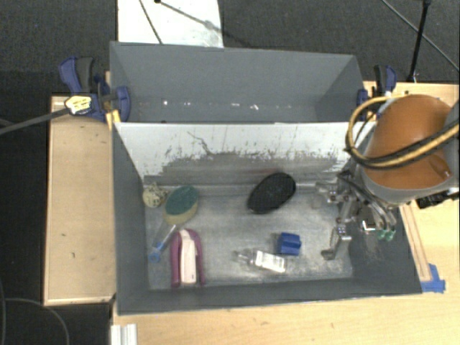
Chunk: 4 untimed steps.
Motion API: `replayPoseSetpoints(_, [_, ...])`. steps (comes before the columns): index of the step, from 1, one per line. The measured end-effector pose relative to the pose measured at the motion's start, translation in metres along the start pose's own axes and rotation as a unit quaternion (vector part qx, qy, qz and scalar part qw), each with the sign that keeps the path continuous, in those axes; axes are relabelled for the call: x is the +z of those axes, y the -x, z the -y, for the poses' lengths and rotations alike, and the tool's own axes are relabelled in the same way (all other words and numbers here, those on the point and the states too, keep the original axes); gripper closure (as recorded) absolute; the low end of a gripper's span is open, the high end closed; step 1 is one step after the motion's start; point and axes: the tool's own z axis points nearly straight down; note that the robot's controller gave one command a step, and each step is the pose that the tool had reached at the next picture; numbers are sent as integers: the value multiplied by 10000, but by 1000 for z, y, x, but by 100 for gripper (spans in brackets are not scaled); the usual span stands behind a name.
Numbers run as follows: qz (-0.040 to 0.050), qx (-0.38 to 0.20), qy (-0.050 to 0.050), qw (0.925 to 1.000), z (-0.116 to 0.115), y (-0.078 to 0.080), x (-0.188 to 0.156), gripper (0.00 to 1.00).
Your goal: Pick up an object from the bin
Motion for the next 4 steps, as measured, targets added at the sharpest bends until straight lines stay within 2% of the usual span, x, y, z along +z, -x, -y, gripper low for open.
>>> replayPoseSetpoints(1, [-11, 703, -1, 9975, -73, 2, 117, 0])
replayPoseSetpoints(2, [95, 705, 7, 9975, -71, 8, 112, 100])
replayPoseSetpoints(3, [79, 692, 6, 9976, -71, 7, 113, 0])
replayPoseSetpoints(4, [56, -399, -18, 9992, 5, 30, 113, 0])
